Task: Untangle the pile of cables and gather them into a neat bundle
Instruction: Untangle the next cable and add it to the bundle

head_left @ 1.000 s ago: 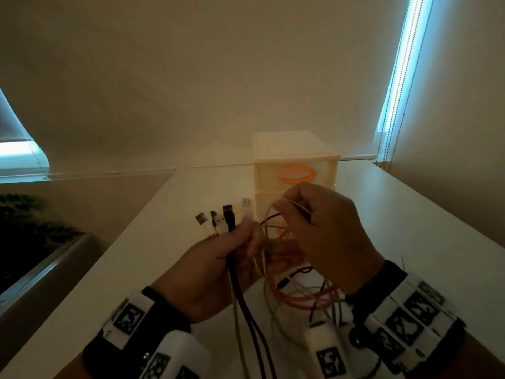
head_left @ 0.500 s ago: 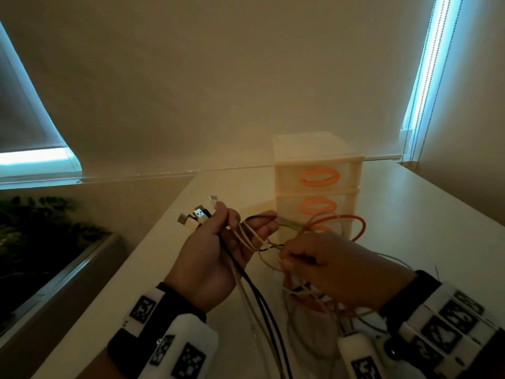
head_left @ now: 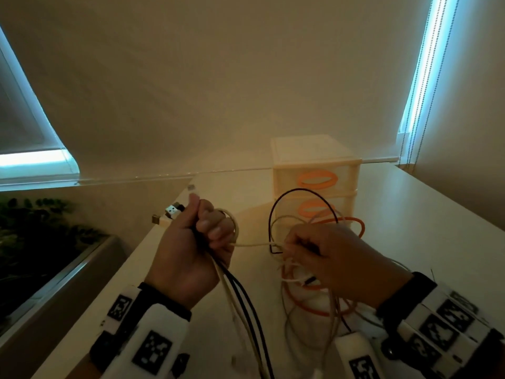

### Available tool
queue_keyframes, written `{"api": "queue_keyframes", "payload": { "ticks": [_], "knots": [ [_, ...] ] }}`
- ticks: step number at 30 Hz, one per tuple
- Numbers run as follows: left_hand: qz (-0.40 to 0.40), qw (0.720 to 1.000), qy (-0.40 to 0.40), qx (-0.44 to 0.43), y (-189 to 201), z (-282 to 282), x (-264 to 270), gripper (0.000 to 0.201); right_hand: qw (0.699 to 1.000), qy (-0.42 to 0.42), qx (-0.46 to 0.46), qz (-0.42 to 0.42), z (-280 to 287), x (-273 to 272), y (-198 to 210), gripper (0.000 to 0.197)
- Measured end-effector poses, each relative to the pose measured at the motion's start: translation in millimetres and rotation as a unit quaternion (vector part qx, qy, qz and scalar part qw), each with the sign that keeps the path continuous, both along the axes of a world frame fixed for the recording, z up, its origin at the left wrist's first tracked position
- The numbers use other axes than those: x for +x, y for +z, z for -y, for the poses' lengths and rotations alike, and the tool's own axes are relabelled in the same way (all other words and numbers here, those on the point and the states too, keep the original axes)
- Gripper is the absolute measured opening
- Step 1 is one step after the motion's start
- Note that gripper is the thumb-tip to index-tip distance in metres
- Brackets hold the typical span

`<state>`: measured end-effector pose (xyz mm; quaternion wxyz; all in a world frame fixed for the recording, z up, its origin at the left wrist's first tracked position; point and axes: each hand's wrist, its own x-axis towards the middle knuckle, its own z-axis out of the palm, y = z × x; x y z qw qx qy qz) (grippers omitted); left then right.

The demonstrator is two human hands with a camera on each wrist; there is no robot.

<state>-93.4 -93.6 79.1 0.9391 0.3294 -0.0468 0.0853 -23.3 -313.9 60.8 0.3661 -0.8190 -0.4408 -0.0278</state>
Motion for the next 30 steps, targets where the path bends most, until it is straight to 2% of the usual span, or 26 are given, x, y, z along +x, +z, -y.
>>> {"api": "queue_keyframes", "payload": {
  "ticks": [2,4,6,8,9,10,13,15,16,17,18,19,20,22,23,25,27,30],
  "knots": [
    [0.014,1.000,-0.019,0.000,-2.6,-3.1,0.6,0.040,0.998,0.033,-0.046,0.016,0.0,-3.2,-2.3,0.015],
    [0.041,0.998,-0.038,-0.007,-1.6,-12.9,0.8,0.041,0.995,0.044,-0.086,-0.014,2.9,-3.0,-2.4,0.016],
    [0.055,0.997,-0.050,-0.011,-0.7,-20.9,0.2,0.045,0.998,-0.004,-0.036,-0.041,7.9,3.1,2.1,0.017],
    [0.055,0.997,-0.059,-0.006,-3.8,-20.7,1.3,0.044,0.995,-0.070,0.061,0.024,12.3,6.9,6.8,0.017],
    [0.056,0.996,-0.068,-0.005,-5.8,-18.9,2.1,0.043,0.994,-0.070,0.077,0.047,11.7,4.7,8.4,0.016],
    [0.059,0.995,-0.075,-0.006,-6.6,-18.8,2.8,0.043,0.996,-0.047,0.054,0.048,10.5,0.5,8.7,0.016],
    [0.088,0.991,-0.096,-0.039,-5.1,-40.1,4.3,0.046,0.993,0.019,-0.115,-0.025,11.7,-2.5,7.7,0.017],
    [0.111,0.985,-0.119,-0.060,-2.8,-56.6,2.3,0.049,0.993,-0.033,-0.106,-0.029,20.1,10.1,12.1,0.019],
    [0.110,0.986,-0.113,-0.057,-2.7,-59.2,1.7,0.049,0.994,-0.086,-0.057,0.017,24.8,16.1,16.1,0.021],
    [0.101,0.989,-0.099,-0.047,-2.9,-57.9,1.7,0.049,0.985,-0.142,0.000,0.101,28.0,20.1,19.6,0.021],
    [0.089,0.992,-0.082,-0.031,-2.4,-53.4,2.0,0.049,0.963,-0.180,0.044,0.193,28.3,19.9,21.2,0.019],
    [0.075,0.995,-0.059,-0.014,-2.1,-48.3,2.3,0.049,0.950,-0.183,0.060,0.245,25.1,17.0,21.5,0.016],
    [0.060,0.998,-0.034,-0.003,-2.2,-45.6,2.2,0.049,0.959,-0.148,0.047,0.239,22.4,14.4,19.4,0.015],
    [0.049,0.999,-0.014,-0.011,-2.4,-49.1,1.0,0.049,0.992,-0.080,-0.011,0.100,22.8,10.7,15.6,0.017],
    [0.055,0.998,-0.030,-0.026,-2.5,-53.6,0.8,0.048,0.994,-0.093,-0.042,0.042,25.3,11.6,15.8,0.019],
    [0.069,0.992,-0.096,-0.039,-4.2,-58.7,1.7,0.048,0.982,-0.172,-0.034,0.066,31.4,20.2,15.1,0.023],
    [0.079,0.982,-0.172,-0.020,-4.7,-49.9,2.5,0.049,0.964,-0.233,0.025,0.123,28.4,21.3,17.1,0.026],
    [0.055,0.965,-0.244,0.085,-7.6,-21.2,-1.8,0.043,0.949,-0.275,0.123,0.091,20.8,22.1,14.0,0.028]
  ]
}}
